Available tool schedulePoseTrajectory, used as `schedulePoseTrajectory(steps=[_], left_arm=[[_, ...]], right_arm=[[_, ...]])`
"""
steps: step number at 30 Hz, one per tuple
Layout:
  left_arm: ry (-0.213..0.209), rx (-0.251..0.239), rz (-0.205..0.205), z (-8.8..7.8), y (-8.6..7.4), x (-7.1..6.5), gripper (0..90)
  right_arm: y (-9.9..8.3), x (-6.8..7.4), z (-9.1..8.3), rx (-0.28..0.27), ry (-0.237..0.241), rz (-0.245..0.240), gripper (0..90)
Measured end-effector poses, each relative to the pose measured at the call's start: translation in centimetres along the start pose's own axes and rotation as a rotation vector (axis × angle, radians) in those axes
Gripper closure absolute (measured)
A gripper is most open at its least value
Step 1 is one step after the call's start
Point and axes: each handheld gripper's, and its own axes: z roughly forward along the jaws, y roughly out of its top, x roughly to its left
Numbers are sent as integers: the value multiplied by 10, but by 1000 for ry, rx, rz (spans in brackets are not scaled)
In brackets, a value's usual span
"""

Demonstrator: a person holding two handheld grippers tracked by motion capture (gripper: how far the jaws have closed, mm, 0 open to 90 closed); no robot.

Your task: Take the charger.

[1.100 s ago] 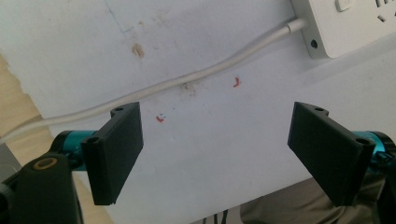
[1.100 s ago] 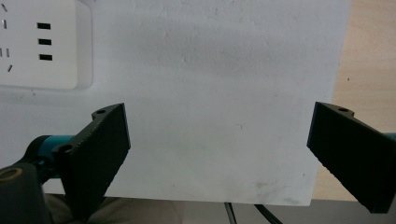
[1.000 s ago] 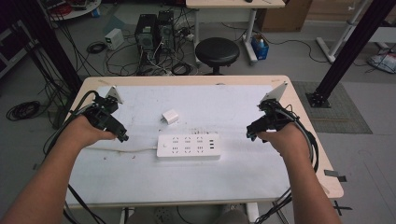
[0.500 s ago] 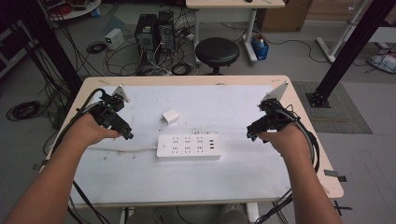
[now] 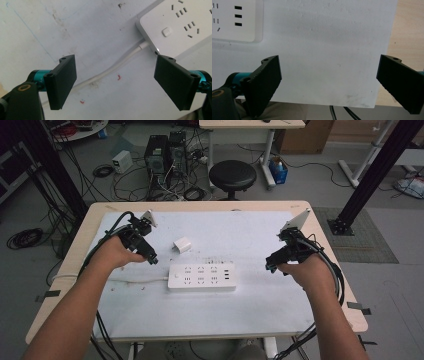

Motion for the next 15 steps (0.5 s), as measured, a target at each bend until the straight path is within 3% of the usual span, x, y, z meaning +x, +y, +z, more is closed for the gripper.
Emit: schedulePoseTrajectory(steps=[14, 15], left_arm=[[-23, -1, 78, 32, 36, 2, 182], [-26, -12, 67, 35, 38, 1, 182]], right_arm=[[-8, 6, -4, -11, -5, -29, 53], [-8, 7, -4, -9, -4, -29, 53]])
